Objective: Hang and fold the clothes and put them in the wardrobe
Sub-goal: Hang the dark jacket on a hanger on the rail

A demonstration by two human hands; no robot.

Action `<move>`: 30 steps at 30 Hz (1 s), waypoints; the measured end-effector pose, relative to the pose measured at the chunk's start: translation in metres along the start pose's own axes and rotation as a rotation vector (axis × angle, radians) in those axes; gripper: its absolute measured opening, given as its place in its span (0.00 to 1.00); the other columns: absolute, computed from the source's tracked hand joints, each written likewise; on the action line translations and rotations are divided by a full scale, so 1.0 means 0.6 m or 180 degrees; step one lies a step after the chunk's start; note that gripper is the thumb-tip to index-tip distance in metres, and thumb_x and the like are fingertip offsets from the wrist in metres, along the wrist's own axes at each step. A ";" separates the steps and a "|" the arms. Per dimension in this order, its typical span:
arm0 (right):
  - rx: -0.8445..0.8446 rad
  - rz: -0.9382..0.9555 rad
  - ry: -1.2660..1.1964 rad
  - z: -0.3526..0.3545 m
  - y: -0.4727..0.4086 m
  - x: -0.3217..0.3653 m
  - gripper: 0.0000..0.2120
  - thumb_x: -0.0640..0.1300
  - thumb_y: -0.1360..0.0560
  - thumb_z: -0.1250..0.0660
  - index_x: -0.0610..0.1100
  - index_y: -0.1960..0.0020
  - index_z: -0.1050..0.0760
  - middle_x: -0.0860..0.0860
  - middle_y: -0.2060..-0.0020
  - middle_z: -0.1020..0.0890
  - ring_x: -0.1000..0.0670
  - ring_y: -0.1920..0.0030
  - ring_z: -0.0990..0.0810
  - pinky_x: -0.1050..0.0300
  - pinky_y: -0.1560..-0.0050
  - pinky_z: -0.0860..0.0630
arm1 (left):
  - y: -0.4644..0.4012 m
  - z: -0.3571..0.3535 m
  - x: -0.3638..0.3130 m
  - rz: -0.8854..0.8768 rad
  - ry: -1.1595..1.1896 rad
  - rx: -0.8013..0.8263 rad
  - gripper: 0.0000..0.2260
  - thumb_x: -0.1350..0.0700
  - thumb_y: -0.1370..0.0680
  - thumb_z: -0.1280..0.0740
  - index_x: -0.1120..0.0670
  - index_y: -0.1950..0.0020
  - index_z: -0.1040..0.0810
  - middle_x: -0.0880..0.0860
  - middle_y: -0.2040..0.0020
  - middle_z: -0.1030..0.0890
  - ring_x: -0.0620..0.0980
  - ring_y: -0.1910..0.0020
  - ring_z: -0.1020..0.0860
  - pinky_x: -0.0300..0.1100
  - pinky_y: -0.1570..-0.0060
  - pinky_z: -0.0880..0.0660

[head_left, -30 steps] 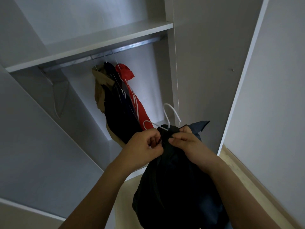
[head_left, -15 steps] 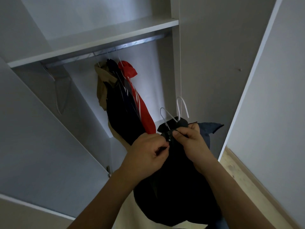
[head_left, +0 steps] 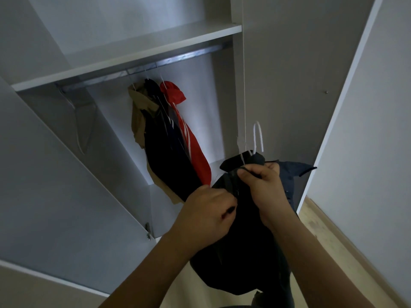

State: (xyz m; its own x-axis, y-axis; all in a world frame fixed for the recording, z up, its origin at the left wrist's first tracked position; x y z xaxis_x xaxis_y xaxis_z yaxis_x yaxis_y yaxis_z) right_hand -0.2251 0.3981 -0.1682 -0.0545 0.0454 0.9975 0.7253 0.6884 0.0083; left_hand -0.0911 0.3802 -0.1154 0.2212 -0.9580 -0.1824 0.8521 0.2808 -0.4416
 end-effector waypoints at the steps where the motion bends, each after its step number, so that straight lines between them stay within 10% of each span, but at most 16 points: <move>1: -0.0105 -0.0044 -0.0083 0.004 0.000 -0.001 0.03 0.38 0.24 0.31 0.40 0.55 0.19 0.50 0.49 0.34 0.64 0.54 0.26 0.76 0.55 0.27 | 0.004 -0.008 -0.008 -0.0089 -0.0080 0.0106 0.08 0.58 0.25 0.32 0.55 0.64 0.22 0.48 0.69 0.24 0.45 0.69 0.28 0.43 0.62 0.30; 8: 0.0125 -0.0275 -0.0357 0.014 -0.010 -0.004 0.06 0.39 0.23 0.32 0.36 0.55 0.18 0.35 0.41 0.28 0.36 0.46 0.21 0.46 0.43 0.22 | 0.001 0.002 0.045 0.0776 0.1385 0.0194 0.09 0.52 0.30 0.37 0.43 0.53 0.22 0.43 0.58 0.25 0.41 0.58 0.26 0.32 0.56 0.30; 14: 0.0332 -0.0242 -0.0422 0.008 -0.008 0.006 0.07 0.41 0.24 0.30 0.37 0.52 0.17 0.39 0.40 0.28 0.40 0.46 0.20 0.53 0.49 0.19 | -0.034 -0.050 0.112 0.2034 0.2371 0.0783 0.17 0.34 0.32 0.32 0.39 0.47 0.22 0.43 0.48 0.19 0.43 0.48 0.20 0.46 0.45 0.22; 18: 0.0180 -0.0110 -0.0220 0.016 -0.005 -0.002 0.04 0.42 0.26 0.29 0.43 0.52 0.18 0.42 0.41 0.29 0.43 0.46 0.20 0.56 0.46 0.20 | -0.043 -0.058 0.111 0.2041 0.2643 0.0453 0.04 0.48 0.26 0.30 0.43 0.60 0.18 0.46 0.62 0.16 0.44 0.61 0.17 0.35 0.62 0.23; 24: 0.0459 0.0091 0.0827 0.020 -0.003 -0.015 0.08 0.54 0.29 0.27 0.52 0.63 0.20 0.54 0.50 0.36 0.68 0.54 0.31 0.83 0.56 0.36 | -0.024 -0.028 0.148 0.2627 0.3021 -0.0477 0.08 0.56 0.22 0.31 0.59 0.56 0.17 0.58 0.59 0.16 0.50 0.60 0.18 0.43 0.54 0.21; 30: 0.1104 0.0530 0.1687 -0.019 0.012 -0.021 0.03 0.50 0.26 0.29 0.54 0.59 0.20 0.54 0.52 0.37 0.67 0.52 0.34 0.84 0.51 0.40 | -0.019 -0.020 0.134 0.2683 0.3071 -0.0846 0.07 0.56 0.22 0.32 0.57 0.58 0.17 0.58 0.59 0.17 0.55 0.58 0.18 0.49 0.51 0.21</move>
State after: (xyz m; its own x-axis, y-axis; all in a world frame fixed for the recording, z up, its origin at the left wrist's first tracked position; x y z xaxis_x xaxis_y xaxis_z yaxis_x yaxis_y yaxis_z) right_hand -0.2113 0.3942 -0.1797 0.4495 -0.1304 0.8837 0.4265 0.9006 -0.0840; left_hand -0.0886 0.3004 -0.1355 0.1161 -0.0874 -0.9894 0.4758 0.8793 -0.0219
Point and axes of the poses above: each hand's wrist, its own y-axis away from the middle knuckle, its own z-axis out of the back of the hand, x = y × z, the point moved 9 cm from there along -y, towards the middle knuckle
